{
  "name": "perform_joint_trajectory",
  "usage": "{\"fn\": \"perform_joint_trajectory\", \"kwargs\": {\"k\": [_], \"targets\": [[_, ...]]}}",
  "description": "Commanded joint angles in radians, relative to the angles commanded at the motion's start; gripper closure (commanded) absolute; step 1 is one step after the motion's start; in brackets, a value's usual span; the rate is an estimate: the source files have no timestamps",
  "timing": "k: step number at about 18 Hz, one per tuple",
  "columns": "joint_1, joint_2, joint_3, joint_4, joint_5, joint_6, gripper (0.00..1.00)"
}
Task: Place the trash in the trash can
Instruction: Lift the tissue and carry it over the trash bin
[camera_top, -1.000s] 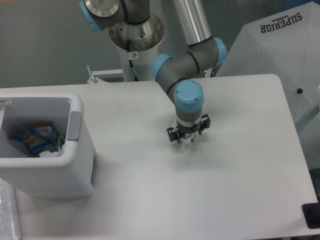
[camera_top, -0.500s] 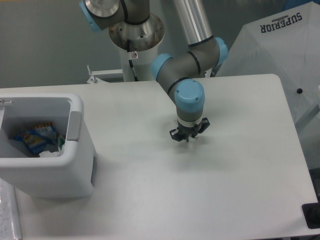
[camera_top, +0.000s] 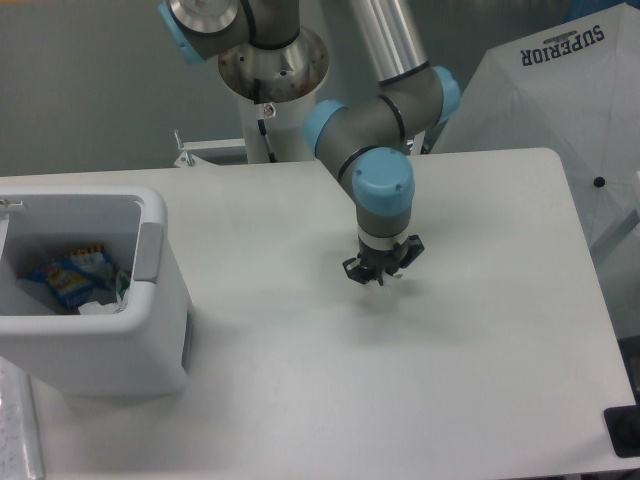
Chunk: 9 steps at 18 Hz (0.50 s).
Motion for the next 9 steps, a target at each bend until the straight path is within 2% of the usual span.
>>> {"fn": "perform_joint_trajectory", "kwargs": {"k": [2,6,9], "targets": [[0.020,0.006,0.071,0.005,-0.102,0.003,1.00],[0.020,0.006,0.222,0.006,-0.194,-0.011,1.00],[0.017,0.014,0.293,0.008,-0.252,-0.139,1.00]]}}
